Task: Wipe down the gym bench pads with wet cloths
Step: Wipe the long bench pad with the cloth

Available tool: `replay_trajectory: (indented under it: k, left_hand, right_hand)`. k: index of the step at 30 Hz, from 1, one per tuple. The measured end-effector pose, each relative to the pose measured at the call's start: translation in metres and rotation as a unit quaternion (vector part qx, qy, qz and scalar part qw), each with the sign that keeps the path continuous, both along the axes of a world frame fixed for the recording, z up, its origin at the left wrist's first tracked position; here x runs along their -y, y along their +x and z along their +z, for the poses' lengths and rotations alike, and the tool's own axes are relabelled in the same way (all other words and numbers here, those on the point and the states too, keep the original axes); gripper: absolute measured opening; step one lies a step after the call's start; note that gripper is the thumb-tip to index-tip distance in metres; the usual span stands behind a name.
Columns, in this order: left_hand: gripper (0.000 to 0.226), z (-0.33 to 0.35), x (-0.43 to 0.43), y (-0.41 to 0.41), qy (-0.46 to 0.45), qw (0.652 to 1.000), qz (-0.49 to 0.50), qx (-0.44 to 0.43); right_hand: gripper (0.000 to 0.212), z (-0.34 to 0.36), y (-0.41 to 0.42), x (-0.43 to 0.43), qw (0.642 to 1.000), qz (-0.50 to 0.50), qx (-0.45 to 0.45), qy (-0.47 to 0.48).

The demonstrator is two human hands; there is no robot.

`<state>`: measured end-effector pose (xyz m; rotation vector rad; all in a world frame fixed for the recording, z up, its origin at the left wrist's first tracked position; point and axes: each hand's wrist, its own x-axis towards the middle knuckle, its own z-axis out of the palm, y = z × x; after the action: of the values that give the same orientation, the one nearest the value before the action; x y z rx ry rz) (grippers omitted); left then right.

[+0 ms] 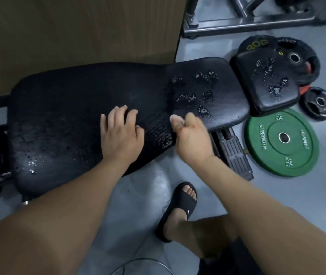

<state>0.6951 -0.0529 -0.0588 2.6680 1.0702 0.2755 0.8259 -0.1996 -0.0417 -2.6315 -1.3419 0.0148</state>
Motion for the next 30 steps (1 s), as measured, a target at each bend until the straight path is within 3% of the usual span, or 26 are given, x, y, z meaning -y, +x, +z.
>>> replay_trajectory:
  k: [5,9,13,18,20,25,30]
  left_hand:
    - [0.049,-0.003,0.000,0.001,0.018,1.000,0.003,-0.004]
    - [0.050,-0.001,0.001,0.001,0.018,1.000,0.006,-0.010]
    - [0.051,-0.002,0.002,0.004,0.037,0.999,0.017,-0.006]
    - [0.051,-0.003,0.003,0.004,0.042,0.999,0.017,-0.007]
    - [0.051,-0.004,0.002,0.004,0.047,0.999,0.015,-0.008]
    - [0.051,-0.006,0.001,0.004,0.055,0.998,0.019,-0.005]
    - [0.051,-0.007,0.002,0.004,0.052,0.998,0.019,0.007]
  right_hand:
    - [0.059,-0.002,-0.001,0.008,0.992,0.127,-0.026,-0.005]
    - [0.055,0.003,0.059,0.023,0.999,0.043,0.020,-0.008]
    - [0.047,0.007,0.053,0.009,0.999,-0.010,0.030,-0.017]
    - [0.062,0.006,0.026,0.020,0.991,0.134,0.011,-0.028]
    - [0.060,0.005,0.049,0.037,0.992,0.123,0.017,-0.024]
    - [0.043,0.006,0.086,0.052,0.998,-0.053,0.036,0.020]
    - [0.029,0.005,0.039,0.033,0.997,0.070,-0.011,0.011]
